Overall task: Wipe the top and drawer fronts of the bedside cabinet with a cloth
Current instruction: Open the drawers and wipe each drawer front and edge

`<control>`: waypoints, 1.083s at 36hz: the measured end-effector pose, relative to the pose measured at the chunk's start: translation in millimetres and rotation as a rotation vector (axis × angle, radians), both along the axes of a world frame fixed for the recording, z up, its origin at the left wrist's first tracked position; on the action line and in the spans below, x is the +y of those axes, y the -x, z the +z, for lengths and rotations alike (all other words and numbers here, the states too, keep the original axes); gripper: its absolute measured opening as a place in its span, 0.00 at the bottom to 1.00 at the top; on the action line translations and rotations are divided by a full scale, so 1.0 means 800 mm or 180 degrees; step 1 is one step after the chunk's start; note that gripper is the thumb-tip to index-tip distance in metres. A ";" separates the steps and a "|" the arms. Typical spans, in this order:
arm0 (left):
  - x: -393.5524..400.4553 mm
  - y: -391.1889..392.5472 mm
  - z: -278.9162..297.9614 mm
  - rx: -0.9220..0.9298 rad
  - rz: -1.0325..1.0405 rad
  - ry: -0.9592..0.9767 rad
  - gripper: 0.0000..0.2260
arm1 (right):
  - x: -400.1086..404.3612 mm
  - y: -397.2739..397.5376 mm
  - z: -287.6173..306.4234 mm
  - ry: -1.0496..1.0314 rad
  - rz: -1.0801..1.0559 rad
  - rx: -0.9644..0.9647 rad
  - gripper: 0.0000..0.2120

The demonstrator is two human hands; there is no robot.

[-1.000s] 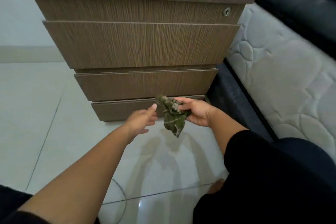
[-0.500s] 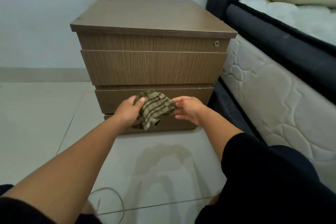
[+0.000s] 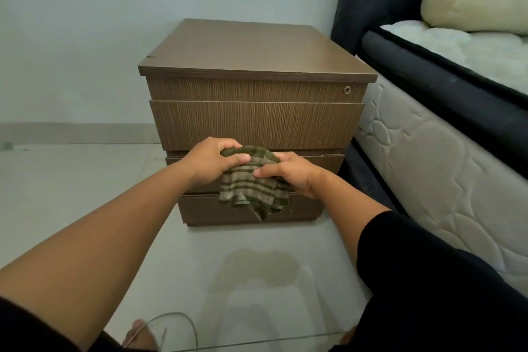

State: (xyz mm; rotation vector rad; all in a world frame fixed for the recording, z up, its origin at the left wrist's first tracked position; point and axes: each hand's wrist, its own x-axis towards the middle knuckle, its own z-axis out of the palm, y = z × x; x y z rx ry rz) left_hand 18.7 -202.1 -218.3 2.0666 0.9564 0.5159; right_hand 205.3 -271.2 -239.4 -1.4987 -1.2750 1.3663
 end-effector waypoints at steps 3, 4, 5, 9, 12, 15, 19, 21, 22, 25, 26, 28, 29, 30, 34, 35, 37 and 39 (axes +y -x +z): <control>-0.007 0.002 -0.006 -0.0432 0.0224 0.0836 0.19 | -0.001 -0.001 0.004 0.0068 0.0014 0.0499 0.14; -0.009 0.003 -0.008 -0.0502 0.0227 0.1223 0.24 | -0.001 -0.002 0.005 0.0056 0.0005 0.0625 0.15; -0.010 0.005 -0.011 -0.0567 0.0181 0.1598 0.27 | -0.002 -0.002 0.006 0.0041 -0.0015 0.0738 0.15; -0.008 0.011 -0.023 -0.0570 -0.0084 0.2101 0.20 | -0.003 -0.010 0.007 0.0009 -0.0182 0.1017 0.16; -0.006 0.006 -0.027 -0.0661 -0.0146 0.1972 0.12 | -0.004 -0.017 0.008 0.0017 -0.0273 0.0975 0.18; -0.006 -0.003 -0.024 -0.0656 -0.0099 0.1492 0.08 | -0.004 -0.017 0.005 0.0088 -0.0355 0.0895 0.20; -0.005 -0.011 -0.017 -0.0304 -0.0055 0.0348 0.08 | -0.004 -0.016 0.006 -0.0052 -0.0685 0.0937 0.14; -0.003 -0.014 -0.009 -0.0260 -0.0035 -0.0012 0.10 | -0.001 -0.018 0.010 -0.0201 -0.0734 0.1204 0.15; -0.001 -0.014 -0.003 -0.0302 -0.0031 -0.0099 0.10 | 0.001 -0.019 0.015 -0.0290 -0.0703 0.1288 0.15; 0.003 -0.011 0.026 -0.0640 -0.0062 0.0055 0.04 | 0.011 -0.024 0.041 -0.0468 -0.0563 0.1187 0.12; 0.007 -0.008 0.037 -0.0736 -0.0081 0.0151 0.04 | 0.015 -0.026 0.053 -0.0487 -0.0494 0.1159 0.12; 0.015 -0.003 0.060 -0.0829 -0.0131 0.0267 0.05 | 0.026 -0.030 0.081 -0.0479 -0.0251 0.1145 0.14; 0.021 -0.001 0.072 -0.0850 -0.0152 0.0310 0.06 | 0.032 -0.030 0.098 -0.0472 -0.0101 0.1096 0.15; 0.026 0.002 0.083 -0.0849 -0.0159 0.0339 0.07 | 0.037 -0.030 0.114 -0.0471 0.0031 0.0985 0.16; 0.055 0.011 0.132 -0.0829 -0.0145 0.0336 0.12 | 0.063 -0.027 0.179 -0.0566 0.0268 0.0477 0.20; 0.064 0.014 0.146 -0.0841 -0.0101 0.0297 0.13 | 0.071 -0.026 0.194 -0.0622 0.0239 0.0436 0.20; 0.082 0.018 0.171 -0.0839 0.0050 0.0072 0.13 | 0.087 -0.021 0.220 -0.0817 0.0069 0.0304 0.20; 0.098 0.017 0.191 -0.0801 0.0271 -0.0234 0.10 | 0.105 -0.016 0.241 -0.1041 -0.0133 0.0087 0.21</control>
